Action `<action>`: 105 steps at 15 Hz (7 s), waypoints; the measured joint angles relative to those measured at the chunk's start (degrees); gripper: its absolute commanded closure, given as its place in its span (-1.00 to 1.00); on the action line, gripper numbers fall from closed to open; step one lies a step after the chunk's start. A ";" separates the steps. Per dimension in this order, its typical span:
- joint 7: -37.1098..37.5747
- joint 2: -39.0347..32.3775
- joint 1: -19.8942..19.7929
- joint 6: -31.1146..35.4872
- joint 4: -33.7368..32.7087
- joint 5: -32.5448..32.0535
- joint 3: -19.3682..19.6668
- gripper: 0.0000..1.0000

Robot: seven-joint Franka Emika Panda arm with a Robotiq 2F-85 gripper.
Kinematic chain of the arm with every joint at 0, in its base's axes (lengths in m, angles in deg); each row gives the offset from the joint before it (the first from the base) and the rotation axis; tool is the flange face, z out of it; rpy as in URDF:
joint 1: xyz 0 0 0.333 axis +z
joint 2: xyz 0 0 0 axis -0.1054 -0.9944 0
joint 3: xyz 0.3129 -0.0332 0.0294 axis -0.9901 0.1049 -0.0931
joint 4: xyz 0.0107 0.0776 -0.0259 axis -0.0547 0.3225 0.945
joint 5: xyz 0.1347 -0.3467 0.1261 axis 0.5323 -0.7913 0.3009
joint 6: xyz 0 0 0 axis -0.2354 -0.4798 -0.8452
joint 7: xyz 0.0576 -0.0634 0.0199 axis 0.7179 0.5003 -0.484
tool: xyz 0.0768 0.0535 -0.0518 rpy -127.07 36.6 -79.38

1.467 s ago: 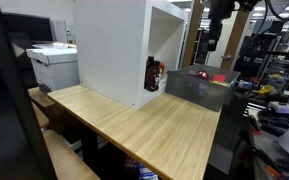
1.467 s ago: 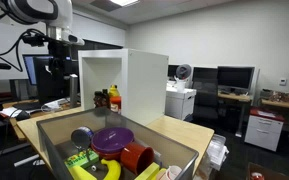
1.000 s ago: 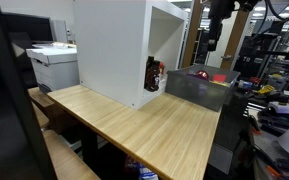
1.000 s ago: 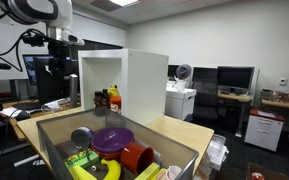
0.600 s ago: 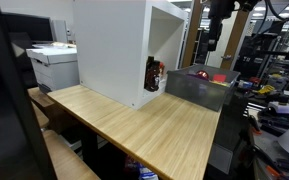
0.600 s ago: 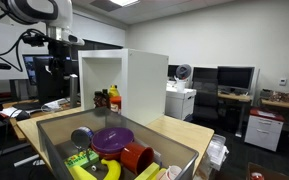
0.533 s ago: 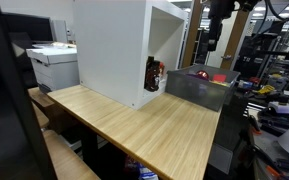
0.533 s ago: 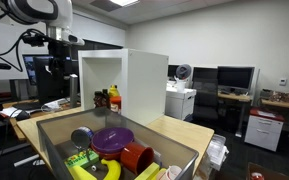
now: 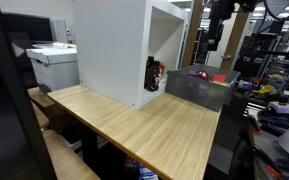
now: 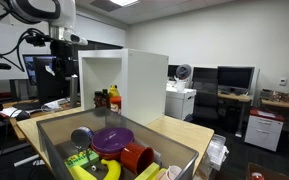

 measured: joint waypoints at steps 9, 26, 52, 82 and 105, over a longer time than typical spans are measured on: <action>7.04 -2.66 -3.89 0.38 0.27 4.43 3.33 -1.00; 21.09 -13.18 -10.12 10.16 1.44 6.46 5.01 -1.00; 27.67 -24.61 -11.84 19.37 1.81 1.68 6.58 -1.00; 27.67 -29.42 -7.74 25.06 0.50 0.89 5.94 0.75; 24.55 -16.39 -10.82 24.99 5.73 -3.74 6.14 0.75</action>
